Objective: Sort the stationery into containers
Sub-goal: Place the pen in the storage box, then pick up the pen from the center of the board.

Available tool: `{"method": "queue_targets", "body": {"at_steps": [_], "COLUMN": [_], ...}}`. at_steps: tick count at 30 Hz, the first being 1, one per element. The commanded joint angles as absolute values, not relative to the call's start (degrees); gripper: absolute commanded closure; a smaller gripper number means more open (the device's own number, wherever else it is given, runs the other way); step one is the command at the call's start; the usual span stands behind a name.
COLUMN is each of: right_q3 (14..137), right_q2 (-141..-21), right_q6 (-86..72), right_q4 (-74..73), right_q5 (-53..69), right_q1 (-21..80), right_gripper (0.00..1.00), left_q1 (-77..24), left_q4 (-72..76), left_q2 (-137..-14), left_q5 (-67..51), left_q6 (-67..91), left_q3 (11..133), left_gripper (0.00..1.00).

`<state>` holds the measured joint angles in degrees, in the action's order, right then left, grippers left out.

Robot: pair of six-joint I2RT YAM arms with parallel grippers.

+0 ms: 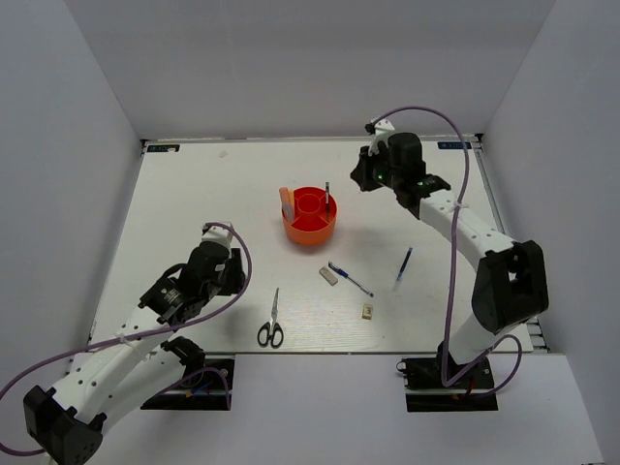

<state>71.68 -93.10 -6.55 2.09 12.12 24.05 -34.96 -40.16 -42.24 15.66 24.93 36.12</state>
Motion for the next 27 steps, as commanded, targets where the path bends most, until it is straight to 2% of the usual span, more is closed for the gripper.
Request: {"method": "queue_targets", "body": {"at_steps": [1, 3, 4, 5, 6, 7, 8, 9, 11, 14, 21, 27], "right_q3": [76.5, 75.8, 75.5, 72.3, 70.9, 68.5, 67.5, 66.1, 65.0, 64.7, 64.8, 64.4], "right_q2": [-93.2, -94.8, -95.1, -94.7, -94.3, -92.7, -92.4, -91.9, -91.6, -92.4, -98.2, -99.5], "right_q6": [-4.8, -5.8, -6.8, -6.8, -6.6, -6.1, -5.7, -5.5, -5.7, -6.8, -9.6, -10.2], "right_q4": [-25.9, -36.4, -38.1, -39.3, -40.1, -40.4, -40.5, -40.9, -41.6, -42.7, -42.5, -41.3], "right_q5": [1.1, 2.1, 2.5, 3.1, 3.9, 3.8, 3.3, 2.7, 2.6, 2.6, 0.3, -3.4], "right_q1": [21.0, 18.9, 17.5, 16.9, 16.2, 15.2, 14.9, 14.3, 13.8, 13.2, 12.7, 11.8], "right_gripper": [1.0, 1.0, 1.0, 1.0, 0.93, 0.56, 0.46, 0.43, 0.47, 0.55, 0.65, 0.65], "left_q1": [-34.7, -34.8, -34.7, -34.6, -34.8, -34.7, -34.7, -34.8, -34.8, -34.8, -34.7, -34.8], "left_q4": [-39.1, -38.9, -39.6, -39.6, -39.5, -39.5, -39.6, -39.6, -39.8, -40.2, -40.0, -39.9], "left_q2": [-40.7, -40.4, -40.5, -40.3, -40.3, -40.3, -40.3, -40.5, -40.6, -40.9, -39.6, -39.5], "left_q5": [14.0, 13.8, 13.7, 13.3, 13.1, 13.1, 12.5, 12.2, 11.6, 11.0, 11.2, 10.5], "left_q6": [24.8, 24.9, 24.8, 24.8, 25.1, 25.0, 25.2, 25.2, 25.5, 25.6, 25.6, 25.4], "left_q3": [36.3, 36.5, 36.4, 36.6, 36.6, 36.6, 36.6, 36.7, 37.0, 37.2, 36.9, 37.0], "left_gripper": [0.66, 0.81, 0.83, 0.8, 0.72, 0.58, 0.27, 0.19, 0.12, 0.11, 0.11, 0.11]}}
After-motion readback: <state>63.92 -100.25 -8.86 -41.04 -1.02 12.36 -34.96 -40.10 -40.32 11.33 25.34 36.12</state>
